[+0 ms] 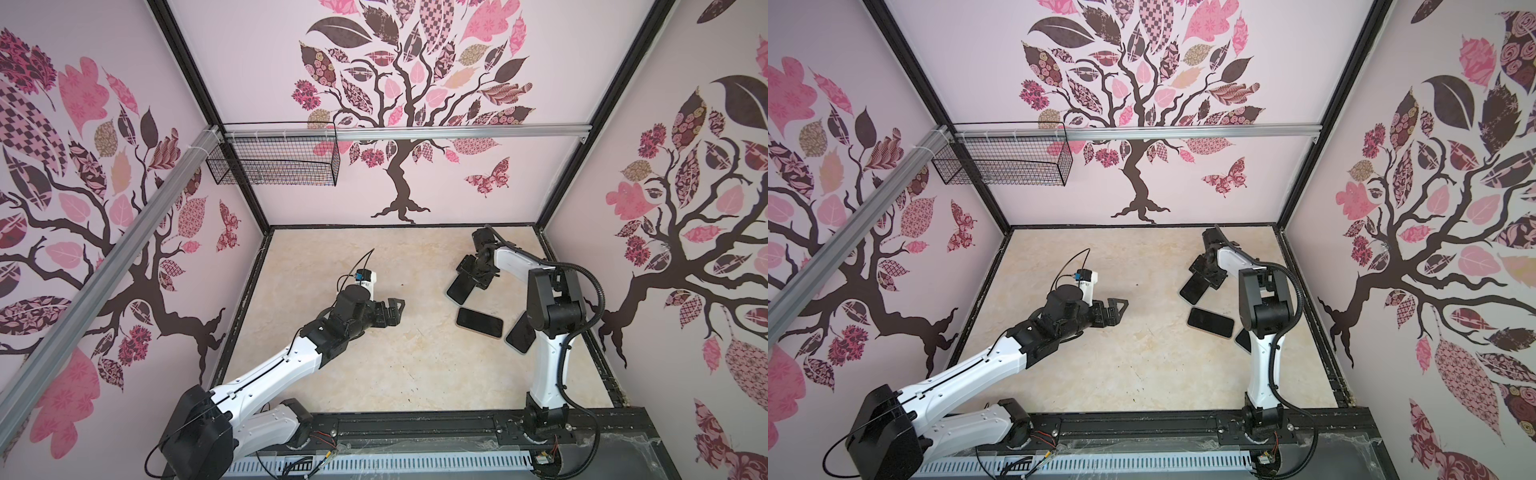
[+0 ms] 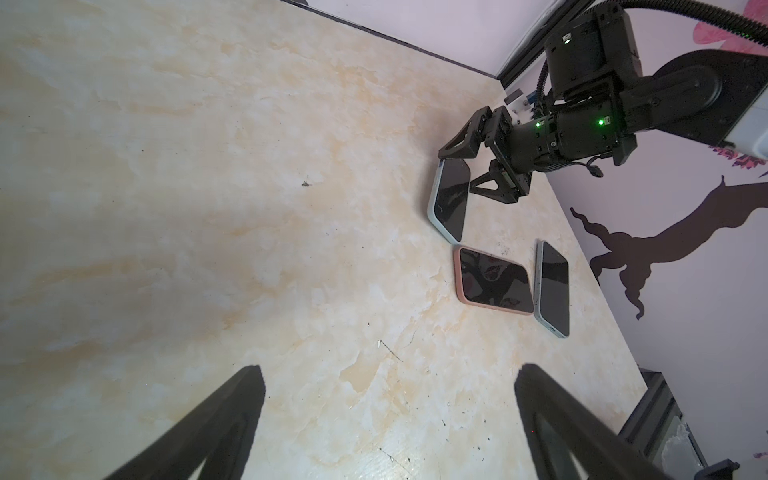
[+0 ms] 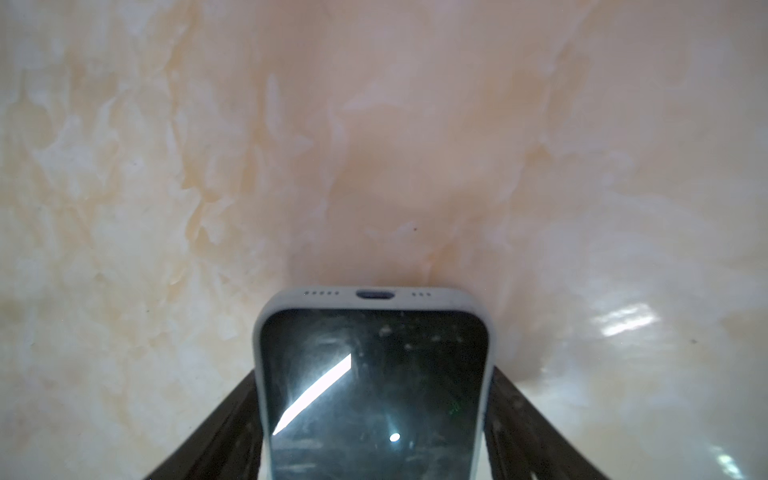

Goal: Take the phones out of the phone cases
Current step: 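Lift the cased phone with the right gripper while the left gripper grasps its side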

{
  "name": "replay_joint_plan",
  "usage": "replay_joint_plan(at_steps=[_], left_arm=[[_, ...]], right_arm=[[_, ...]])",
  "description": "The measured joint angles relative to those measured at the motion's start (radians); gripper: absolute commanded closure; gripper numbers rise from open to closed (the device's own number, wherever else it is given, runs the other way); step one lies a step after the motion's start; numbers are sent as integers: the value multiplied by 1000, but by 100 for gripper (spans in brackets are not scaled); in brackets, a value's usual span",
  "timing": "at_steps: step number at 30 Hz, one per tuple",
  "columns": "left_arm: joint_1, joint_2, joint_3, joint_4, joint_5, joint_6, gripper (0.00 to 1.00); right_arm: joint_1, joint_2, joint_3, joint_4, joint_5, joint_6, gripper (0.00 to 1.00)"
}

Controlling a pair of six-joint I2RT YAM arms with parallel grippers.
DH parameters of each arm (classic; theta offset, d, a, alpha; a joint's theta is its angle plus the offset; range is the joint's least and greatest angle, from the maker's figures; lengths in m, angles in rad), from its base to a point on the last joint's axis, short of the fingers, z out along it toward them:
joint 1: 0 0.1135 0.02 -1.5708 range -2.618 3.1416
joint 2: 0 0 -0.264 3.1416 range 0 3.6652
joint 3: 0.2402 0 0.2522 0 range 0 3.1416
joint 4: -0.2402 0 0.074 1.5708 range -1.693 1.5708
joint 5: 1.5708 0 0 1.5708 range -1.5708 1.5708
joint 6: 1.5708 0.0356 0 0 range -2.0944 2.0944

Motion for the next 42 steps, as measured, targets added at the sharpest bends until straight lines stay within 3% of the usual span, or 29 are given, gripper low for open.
replay_joint_plan(at_steps=[12, 24, 30, 37, 42], left_arm=[[0, 98, 0, 39, 63, -5, 6], [0, 238, -4, 192, 252, -24, 16], [-3, 309, -5, 284, 338, -45, 28], [-24, 382, -5, 341, 387, -66, 49], [-30, 407, -5, 370, 403, -83, 59]], right_arm=[[80, -102, -166, 102, -114, 22, 52], [251, -279, -302, 151, -148, 39, 54], [265, -350, -344, 183, -183, 83, 56], [266, -392, -357, 204, -204, 111, 56], [273, -410, -379, 214, -216, 115, 57]])
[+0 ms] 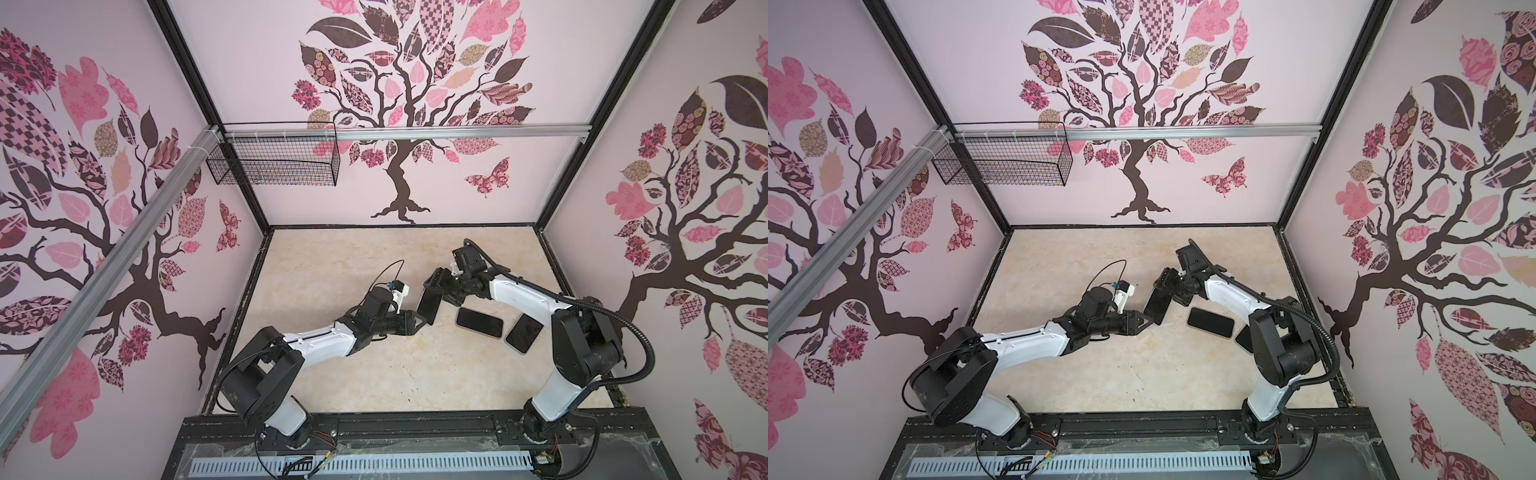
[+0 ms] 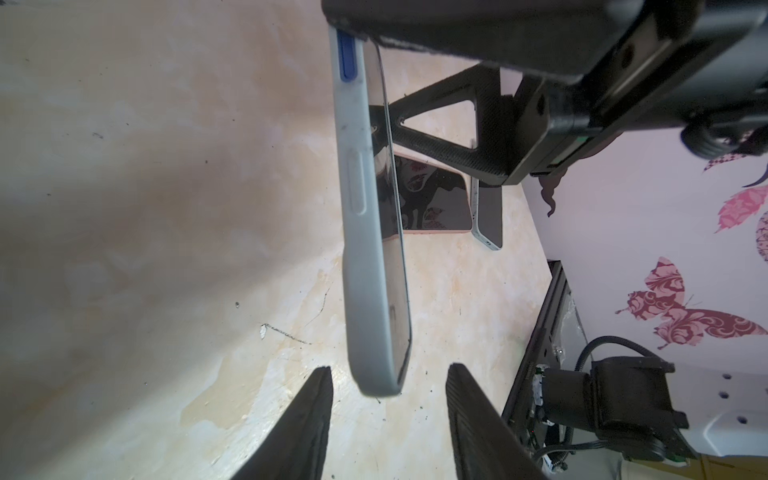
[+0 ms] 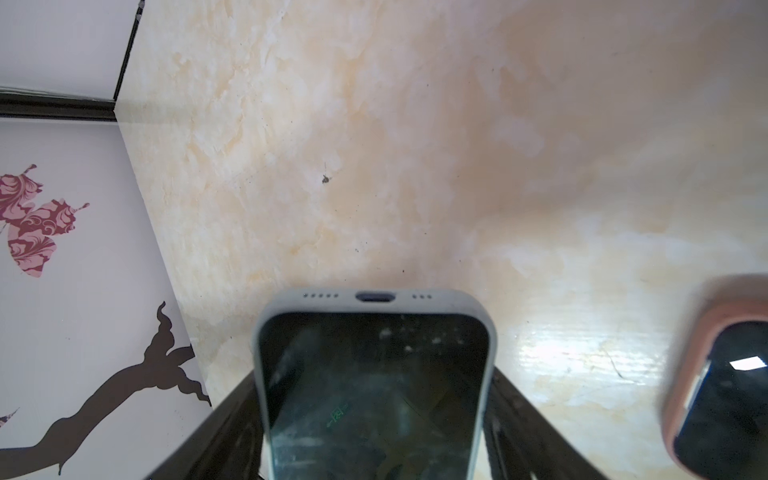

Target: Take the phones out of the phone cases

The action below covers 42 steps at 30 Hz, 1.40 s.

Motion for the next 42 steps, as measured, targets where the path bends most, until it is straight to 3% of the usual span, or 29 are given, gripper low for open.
replay_joint_plan(at_steps=[5, 24, 32, 34, 39, 40, 42], left_arm=[[-1, 3, 1, 12, 9, -2, 67], [-5, 3, 1, 35, 19, -2, 78], [6, 3, 0, 5, -13, -28, 100], [5, 2, 0, 7, -15, -28, 100], [3, -7, 0, 11, -19, -21, 100], [0, -13, 0, 11, -21, -11, 100], [-6, -25, 0, 0, -25, 4, 100]], right_arm=[[3, -15, -12, 0, 0, 0, 57], [19, -44, -74, 60, -64, 98, 60], [18, -63, -88, 86, -59, 121, 60], [18, -68, -89, 86, -53, 122, 55], [24, -104, -109, 97, -25, 122, 6], [25, -124, -123, 109, -20, 119, 1], [29, -177, -152, 129, 2, 114, 1]])
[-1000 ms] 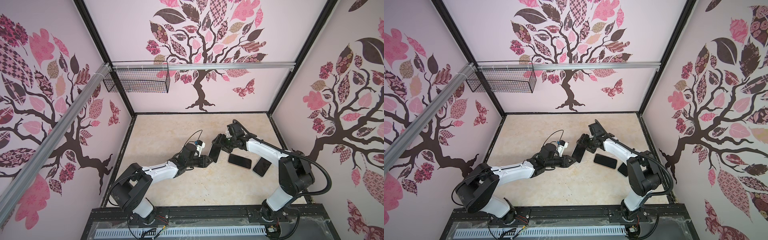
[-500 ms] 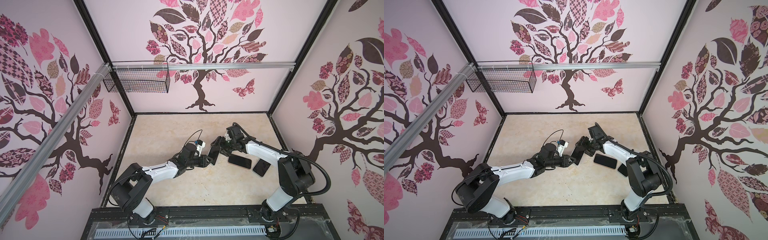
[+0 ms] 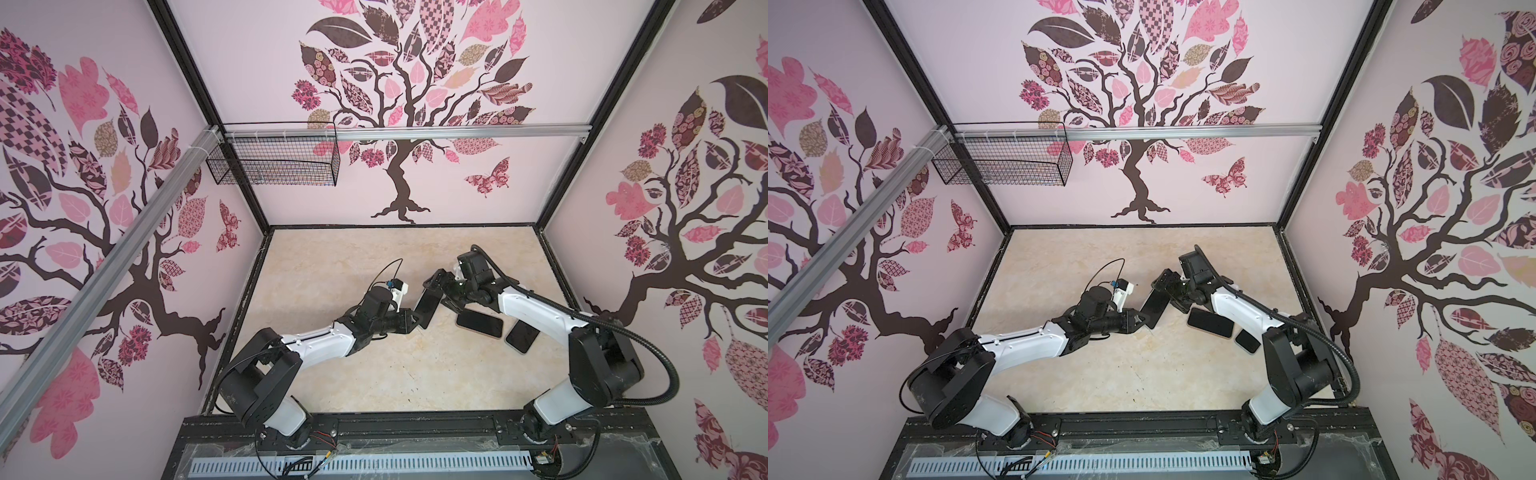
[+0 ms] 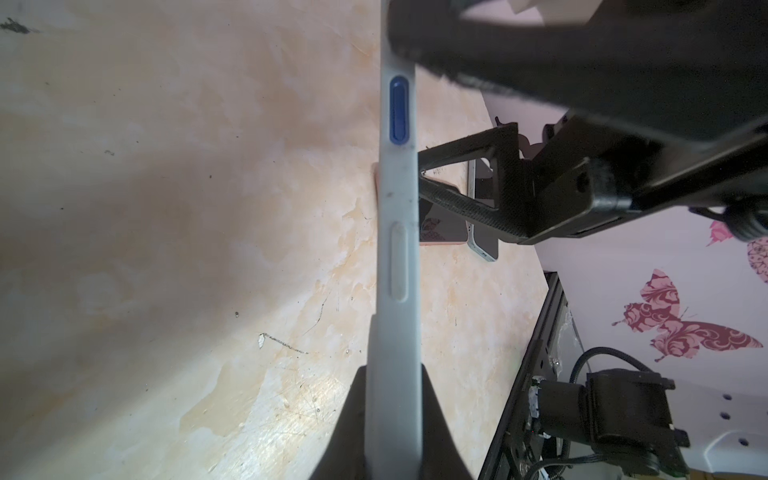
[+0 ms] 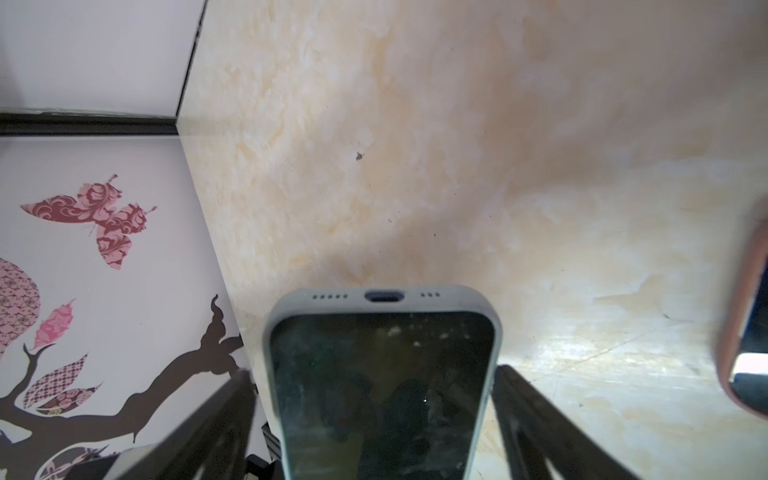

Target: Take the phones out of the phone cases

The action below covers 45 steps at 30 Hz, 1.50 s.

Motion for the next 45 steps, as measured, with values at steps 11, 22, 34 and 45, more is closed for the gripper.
replay_joint_plan(at_steps=[11, 22, 34, 45], left_arm=[[3, -197, -69, 4, 21, 146, 100], [74, -309, -39, -181, 181, 258, 100], [82, -531, 79, -589, 132, 556, 100], [104, -566, 226, -904, 182, 966, 100]], right_arm=[[0, -222, -60, 111, 174, -246, 0], [1, -520, -208, 170, 51, -629, 1], [1, -583, -194, 63, -228, -977, 16], [1, -579, -196, 6, -368, -1263, 21]])
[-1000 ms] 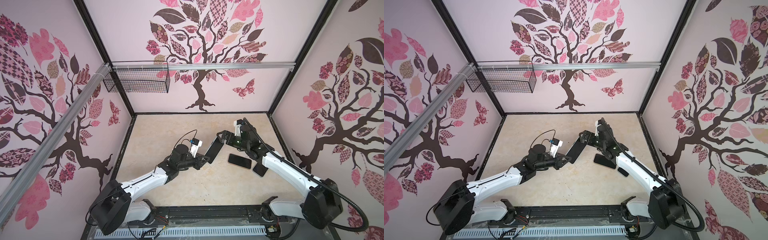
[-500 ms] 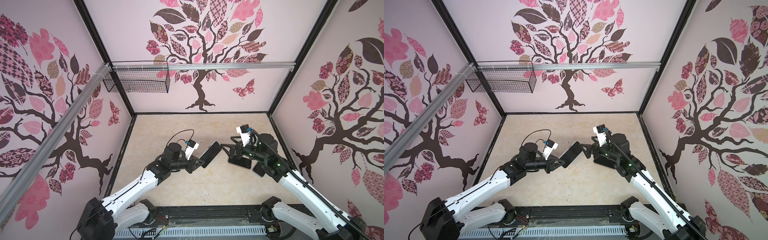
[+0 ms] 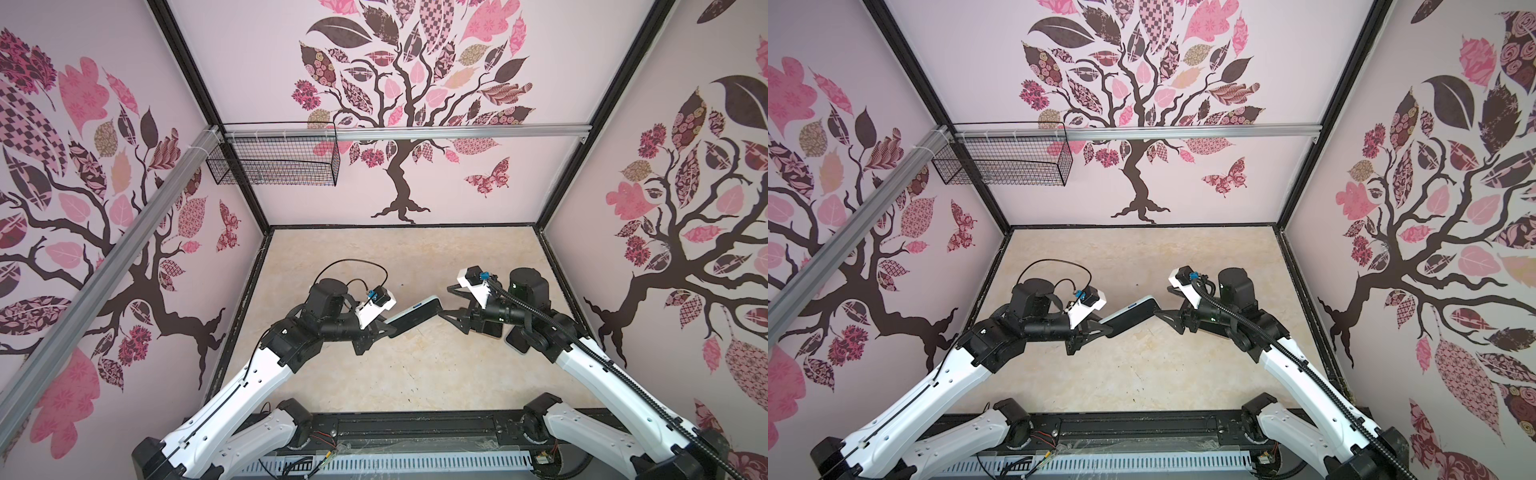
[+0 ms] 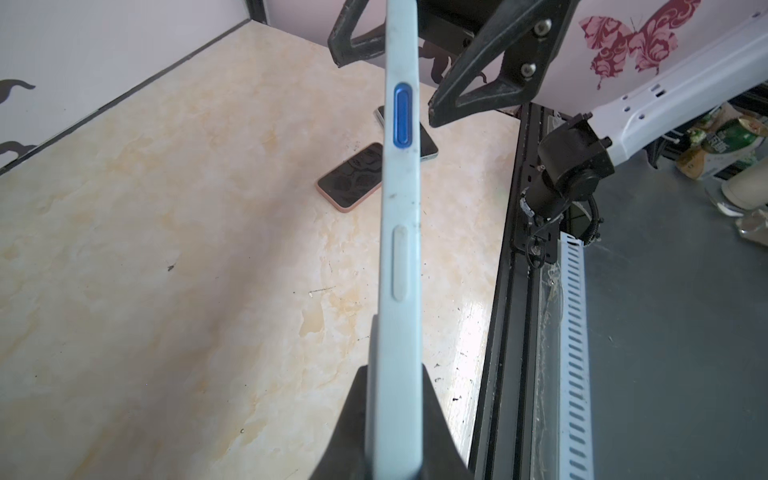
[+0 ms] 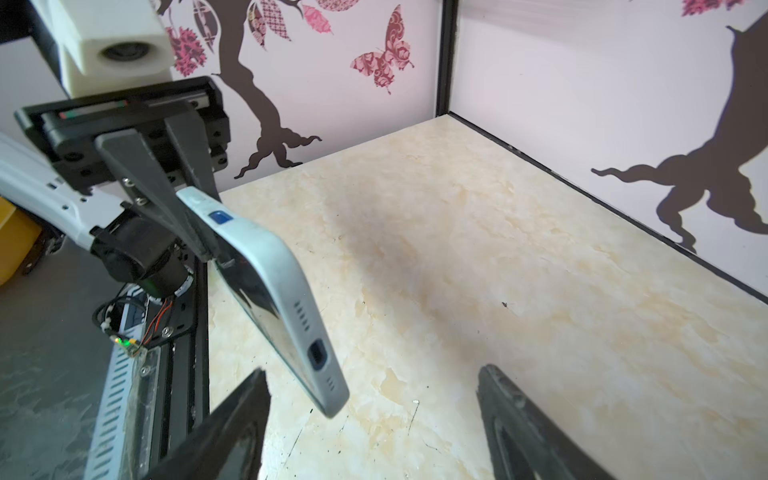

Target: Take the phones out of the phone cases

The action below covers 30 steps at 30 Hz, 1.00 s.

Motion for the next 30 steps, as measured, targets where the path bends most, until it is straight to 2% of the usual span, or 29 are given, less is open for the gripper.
replay_joint_plan(at_steps=[8, 14, 22, 30], left_arm=[[137, 134, 58, -111, 187, 167, 100], [149, 224, 179, -213, 274, 307, 100], [176, 293, 264, -354, 327, 466, 100], [195, 383, 348, -483, 300, 603, 100]], right_arm=[[0, -78, -56, -90, -73, -243, 33], [0, -43, -55, -130, -88, -344, 36], [11, 42, -28, -185, -78, -447, 46], [31, 55, -12, -185, -108, -487, 52]])
